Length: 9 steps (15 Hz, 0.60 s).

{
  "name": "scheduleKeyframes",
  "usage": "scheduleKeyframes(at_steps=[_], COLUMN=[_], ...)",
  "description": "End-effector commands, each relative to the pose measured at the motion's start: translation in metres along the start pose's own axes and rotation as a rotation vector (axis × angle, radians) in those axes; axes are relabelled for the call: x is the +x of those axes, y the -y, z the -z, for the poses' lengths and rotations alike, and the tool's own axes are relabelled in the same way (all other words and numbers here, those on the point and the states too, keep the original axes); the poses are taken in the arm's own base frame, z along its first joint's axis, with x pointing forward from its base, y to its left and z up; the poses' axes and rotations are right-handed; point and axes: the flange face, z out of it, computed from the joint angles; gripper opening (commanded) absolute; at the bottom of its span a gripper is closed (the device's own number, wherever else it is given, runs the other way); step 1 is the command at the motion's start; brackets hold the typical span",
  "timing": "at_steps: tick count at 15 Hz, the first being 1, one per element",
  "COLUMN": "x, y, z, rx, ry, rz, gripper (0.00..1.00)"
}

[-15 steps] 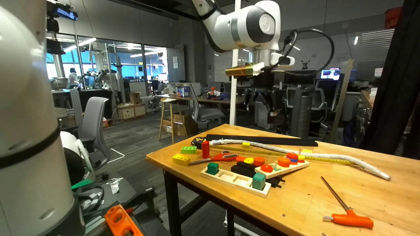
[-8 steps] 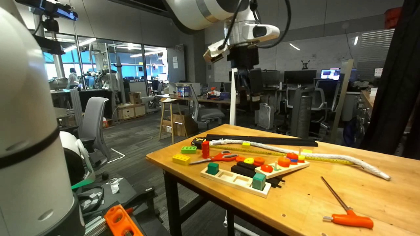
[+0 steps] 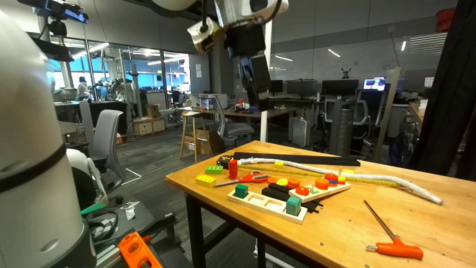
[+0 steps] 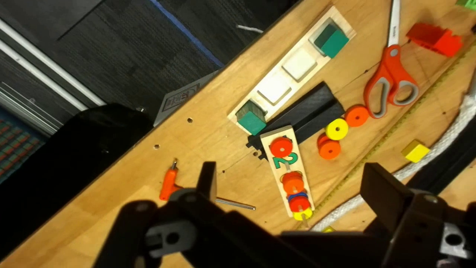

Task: Pick up the orange object from the wooden object and put it on the table

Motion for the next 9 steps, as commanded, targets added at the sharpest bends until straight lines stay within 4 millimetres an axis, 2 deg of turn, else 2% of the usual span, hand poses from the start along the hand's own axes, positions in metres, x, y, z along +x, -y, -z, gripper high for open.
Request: scheduleKeyframes(at_steps=[1,2,3,4,6,9], x=[-0.043,-0.054,-0.072,-0.080,-0.091,-0.100], y=[0.001,0.001,-0.005,-0.005,-0.009,-0.017], z=[0.066,0.077,0.077,0.085,0.093,0.092], rx=[0.077,0.088,0.097,0.099,0.090,0.047], ry=[0.016,0.034,0.062,0.091,0.152,0.191], rz=[0.172,0.213,0.258,0.299,0.368,0.455], gripper=[1.00,1.00,1.00,1.00,1.00,1.00])
